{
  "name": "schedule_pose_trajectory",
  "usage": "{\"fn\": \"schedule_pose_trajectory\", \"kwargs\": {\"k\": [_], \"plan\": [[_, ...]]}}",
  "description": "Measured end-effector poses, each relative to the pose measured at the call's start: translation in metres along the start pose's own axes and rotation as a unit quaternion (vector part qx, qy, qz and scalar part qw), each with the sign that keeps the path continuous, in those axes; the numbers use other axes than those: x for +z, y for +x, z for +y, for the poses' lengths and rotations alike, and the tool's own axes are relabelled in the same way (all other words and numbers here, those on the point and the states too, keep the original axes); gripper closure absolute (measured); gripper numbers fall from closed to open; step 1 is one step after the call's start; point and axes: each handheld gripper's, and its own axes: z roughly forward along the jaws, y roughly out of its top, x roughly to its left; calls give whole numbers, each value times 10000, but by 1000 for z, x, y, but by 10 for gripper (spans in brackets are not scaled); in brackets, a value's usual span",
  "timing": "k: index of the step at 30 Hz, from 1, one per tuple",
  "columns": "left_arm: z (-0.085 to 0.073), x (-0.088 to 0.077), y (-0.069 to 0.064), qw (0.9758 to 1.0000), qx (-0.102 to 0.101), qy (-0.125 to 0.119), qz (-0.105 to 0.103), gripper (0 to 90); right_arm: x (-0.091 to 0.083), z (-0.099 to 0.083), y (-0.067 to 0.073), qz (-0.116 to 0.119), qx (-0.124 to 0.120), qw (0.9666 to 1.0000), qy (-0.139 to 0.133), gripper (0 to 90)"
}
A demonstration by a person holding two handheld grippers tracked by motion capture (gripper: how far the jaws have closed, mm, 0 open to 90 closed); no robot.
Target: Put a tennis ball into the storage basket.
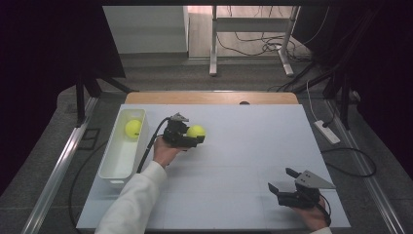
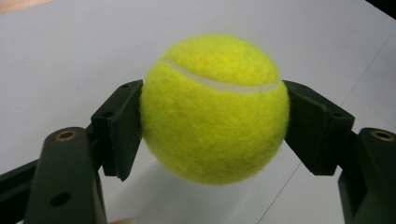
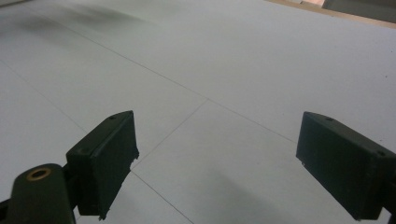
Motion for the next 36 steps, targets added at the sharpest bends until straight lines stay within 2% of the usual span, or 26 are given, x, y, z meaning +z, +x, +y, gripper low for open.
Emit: {"fn": "schedule_pose_trajectory", "kwargs": {"k": [7,10,12,13,18,21,36], "plan": [[1,-8,-1,10000,-1,-93,-7,269,0,0,0,-13,-5,10000,18,123],[3,-15,-9,9998,82,-165,-6,269,0,0,0,7,-11,10000,14,123],[6,-20,-15,9996,154,-246,-56,269,0,0,0,7,-12,10000,15,122],[9,-25,-16,9992,143,-329,-149,269,0,0,0,7,-2,10000,16,123],[10,-31,-15,9990,92,-419,-126,269,1,0,1,2,-24,10000,30,123],[10,-34,-13,9988,11,-451,-189,269,1,0,0,21,-7,10000,17,123],[11,-50,-14,9980,32,-625,-106,269,1,0,0,-14,-13,10000,43,123]]}}
